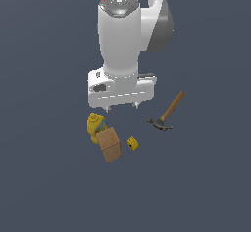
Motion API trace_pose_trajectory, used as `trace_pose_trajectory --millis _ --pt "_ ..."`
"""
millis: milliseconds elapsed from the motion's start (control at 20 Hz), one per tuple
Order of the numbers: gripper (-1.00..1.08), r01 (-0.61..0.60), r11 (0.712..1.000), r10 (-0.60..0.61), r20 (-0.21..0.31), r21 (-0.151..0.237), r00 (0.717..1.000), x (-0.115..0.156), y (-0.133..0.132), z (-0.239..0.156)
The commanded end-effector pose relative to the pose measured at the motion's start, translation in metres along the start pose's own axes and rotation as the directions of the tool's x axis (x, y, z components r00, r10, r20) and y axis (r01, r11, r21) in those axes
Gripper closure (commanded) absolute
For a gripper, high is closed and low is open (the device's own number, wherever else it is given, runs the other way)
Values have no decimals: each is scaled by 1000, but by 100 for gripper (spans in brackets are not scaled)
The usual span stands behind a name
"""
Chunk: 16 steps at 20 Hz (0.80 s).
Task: Pick up a designated object from a clutter of objects.
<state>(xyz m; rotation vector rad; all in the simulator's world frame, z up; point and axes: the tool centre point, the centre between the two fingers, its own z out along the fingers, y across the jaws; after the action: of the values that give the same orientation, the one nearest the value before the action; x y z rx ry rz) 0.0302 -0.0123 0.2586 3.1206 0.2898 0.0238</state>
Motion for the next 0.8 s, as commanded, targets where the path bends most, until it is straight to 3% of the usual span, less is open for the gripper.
trace_pose_trajectory --millis 0,250,750 --pt "-92 68 998 -68 4 -3 998 8 -4 23" --pt "-92 229 973 -229 10 -3 973 24 -14 78" --pt "-92 452 892 -452 10 9 892 36 -35 162"
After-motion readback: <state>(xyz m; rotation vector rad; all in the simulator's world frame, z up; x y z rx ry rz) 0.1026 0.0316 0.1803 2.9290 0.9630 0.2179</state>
